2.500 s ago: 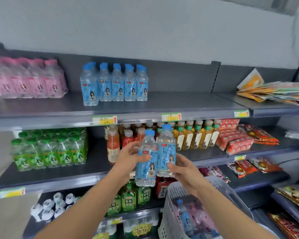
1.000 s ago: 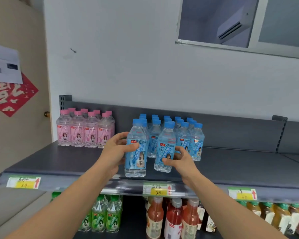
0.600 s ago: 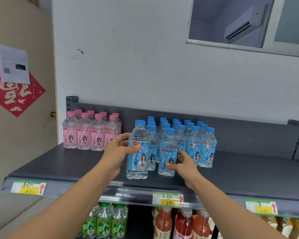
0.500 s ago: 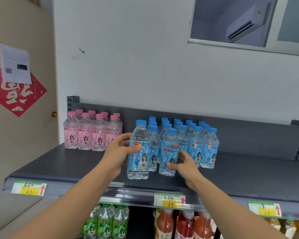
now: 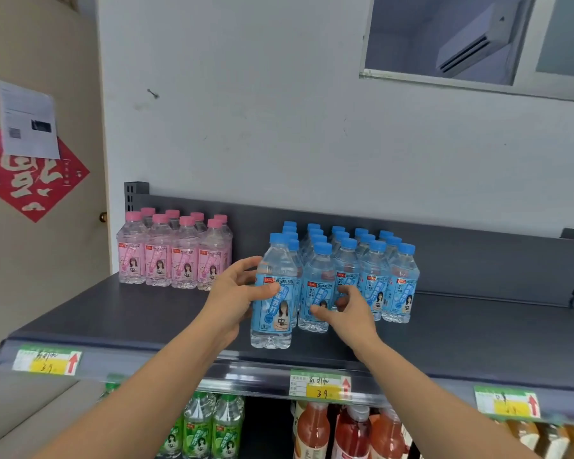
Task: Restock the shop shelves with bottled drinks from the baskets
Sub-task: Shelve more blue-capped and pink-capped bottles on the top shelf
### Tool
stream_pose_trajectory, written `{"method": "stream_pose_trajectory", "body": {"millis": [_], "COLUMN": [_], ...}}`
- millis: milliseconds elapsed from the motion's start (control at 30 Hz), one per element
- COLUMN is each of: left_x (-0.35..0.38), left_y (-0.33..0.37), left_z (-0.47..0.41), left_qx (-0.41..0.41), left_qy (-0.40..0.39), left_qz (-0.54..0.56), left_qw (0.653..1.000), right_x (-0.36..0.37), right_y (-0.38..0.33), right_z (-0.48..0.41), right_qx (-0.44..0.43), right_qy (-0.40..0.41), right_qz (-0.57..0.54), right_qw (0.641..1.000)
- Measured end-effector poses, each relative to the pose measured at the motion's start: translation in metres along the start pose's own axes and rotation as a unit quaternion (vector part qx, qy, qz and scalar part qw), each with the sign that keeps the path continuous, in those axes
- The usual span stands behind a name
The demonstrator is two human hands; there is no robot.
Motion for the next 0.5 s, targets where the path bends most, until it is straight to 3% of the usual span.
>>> {"method": "stream_pose_trajectory", "body": {"millis": [67, 100, 167, 233, 500], "left_x": [0.009, 0.014, 0.025, 0.035, 0.068], "left_y": [-0.001, -0.001, 0.0, -0.001, -0.005], "left_z": [0.0, 0.0, -0.001, -0.002, -0.006], "left_qx": [0.002, 0.004, 0.01, 0.015, 0.034], "left_qy": [-0.007, -0.01, -0.016, -0.022, -0.054], "left_qz": [0.002, 0.003, 0.002, 0.003, -0.026], "left_qw": [1.0, 1.0, 1.0, 1.0, 0.998], "right_x": [-0.016, -0.02, -0.012, -0.001, -0.026], "right_y": [-0.019, -0.027, -0.045, -0.057, -0.044], "right_z": [0.013, 0.019, 0.032, 0.045, 0.045], "right_qx": [-0.065, -0.092, -0.125, -0.144, -0.109], "right_qy": [0.063, 0.058, -0.036, -0.13, -0.121], "right_qz": [-0.019, -0.062, -0.126, -0.107, -0.139], "right_qw": [0.996, 0.992, 0.984, 0.975, 0.977]}}
Point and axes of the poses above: each hand's wrist, its own z-axis away from the middle knuckle, its own x-axis out of the palm, y = z × x, the point moved 8 cm from there along -z, towards the middle knuckle, and after that the axes turned 5 degrees about -y, right-handed, at the moved point
